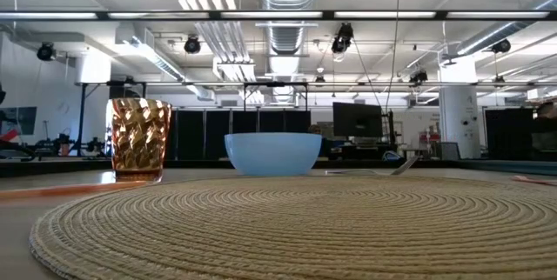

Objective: Pick & Place Utensil

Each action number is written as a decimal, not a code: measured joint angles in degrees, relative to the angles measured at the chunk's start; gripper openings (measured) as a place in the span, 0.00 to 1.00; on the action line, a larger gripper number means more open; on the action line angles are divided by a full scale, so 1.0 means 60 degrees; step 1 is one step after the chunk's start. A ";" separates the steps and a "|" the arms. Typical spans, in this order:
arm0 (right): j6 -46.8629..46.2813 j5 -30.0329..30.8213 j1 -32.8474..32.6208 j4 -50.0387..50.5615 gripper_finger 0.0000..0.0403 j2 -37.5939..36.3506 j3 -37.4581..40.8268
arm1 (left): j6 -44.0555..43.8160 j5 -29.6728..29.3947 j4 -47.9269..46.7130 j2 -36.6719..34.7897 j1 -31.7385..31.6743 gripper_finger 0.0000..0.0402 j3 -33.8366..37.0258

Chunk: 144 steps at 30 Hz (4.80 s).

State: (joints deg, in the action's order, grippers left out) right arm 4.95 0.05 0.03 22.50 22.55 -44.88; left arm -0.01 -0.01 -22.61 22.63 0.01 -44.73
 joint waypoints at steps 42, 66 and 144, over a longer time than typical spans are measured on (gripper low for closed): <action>0.0000 0.0000 0.0000 0.0000 0.08 0.0003 0.0004 | 0.0052 -0.0004 0.0242 0.0004 0.0002 0.00 -0.0004; 0.0000 0.0000 -0.0002 -0.0002 0.08 0.0002 0.0004 | 0.0382 -0.0035 0.0880 0.0875 0.0004 0.00 -0.0004; 0.0000 0.0000 -0.0003 0.0000 0.08 0.0001 0.0004 | -0.8087 -0.1899 -0.6016 0.5644 -0.2281 0.49 -0.0475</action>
State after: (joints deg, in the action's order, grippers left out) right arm 4.95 0.05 0.01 22.50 22.55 -44.86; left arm -48.53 -11.40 -58.71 56.50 -13.67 -47.58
